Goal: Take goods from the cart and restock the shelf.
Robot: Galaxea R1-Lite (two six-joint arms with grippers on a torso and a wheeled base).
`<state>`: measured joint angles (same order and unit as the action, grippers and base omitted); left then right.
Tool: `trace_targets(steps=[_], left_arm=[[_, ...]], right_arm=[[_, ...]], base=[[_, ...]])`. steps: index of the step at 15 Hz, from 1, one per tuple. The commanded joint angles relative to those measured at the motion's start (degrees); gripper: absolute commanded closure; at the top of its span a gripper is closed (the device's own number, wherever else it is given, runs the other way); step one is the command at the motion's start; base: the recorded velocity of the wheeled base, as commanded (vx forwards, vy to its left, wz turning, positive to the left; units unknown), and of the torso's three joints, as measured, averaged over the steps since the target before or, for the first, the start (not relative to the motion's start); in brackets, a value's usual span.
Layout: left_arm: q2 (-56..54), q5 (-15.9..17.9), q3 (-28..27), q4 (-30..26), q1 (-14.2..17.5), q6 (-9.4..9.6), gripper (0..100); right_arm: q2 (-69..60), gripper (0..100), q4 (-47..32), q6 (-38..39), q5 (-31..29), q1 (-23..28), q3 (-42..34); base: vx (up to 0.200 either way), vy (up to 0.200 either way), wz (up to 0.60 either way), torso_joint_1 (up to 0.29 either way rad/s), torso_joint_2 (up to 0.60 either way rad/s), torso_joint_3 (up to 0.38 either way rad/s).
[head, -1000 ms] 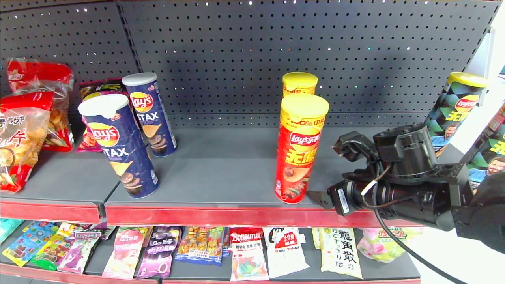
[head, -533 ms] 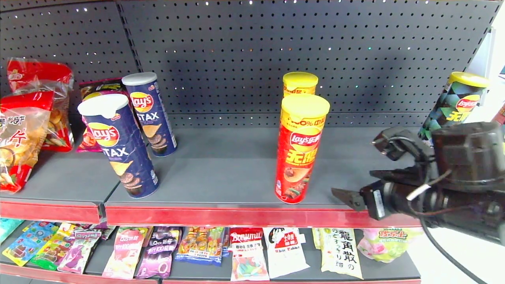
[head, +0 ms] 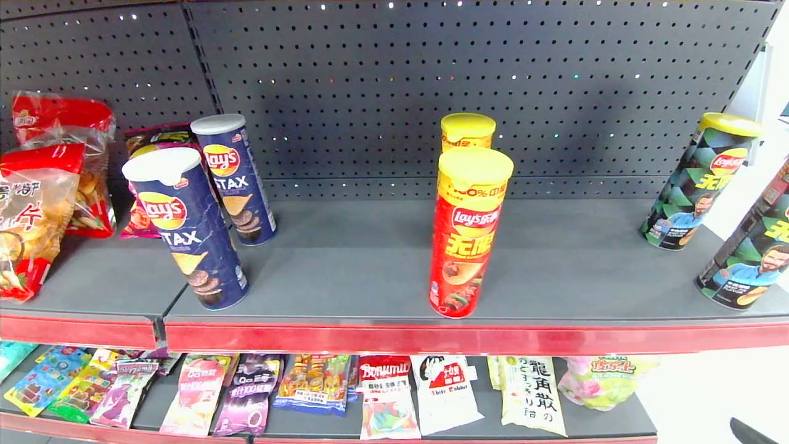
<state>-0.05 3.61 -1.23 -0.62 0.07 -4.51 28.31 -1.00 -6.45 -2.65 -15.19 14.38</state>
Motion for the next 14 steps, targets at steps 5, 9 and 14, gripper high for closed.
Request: trace_targets(steps=[5,9,14], left_arm=[[0.0,0.0,0.0,0.0,0.0,-0.06,0],[0.0,0.0,0.0,0.0,0.0,-0.06,0],[0.0,0.0,0.0,0.0,0.0,-0.06,0]], right_arm=[[-22.7,0,4.6,8.3,-0.6,8.2,-14.3],[-23.3,0,2.4,7.5,-3.9,14.0,-13.6],[-28.3,0,0.8,6.8,4.5,15.3,-14.3]], base=[[0.000,0.000,0.00,0.000,0.00,0.000],[0.000,0.000,0.00,0.000,0.00,0.000],[0.000,0.000,0.00,0.000,0.00,0.000]])
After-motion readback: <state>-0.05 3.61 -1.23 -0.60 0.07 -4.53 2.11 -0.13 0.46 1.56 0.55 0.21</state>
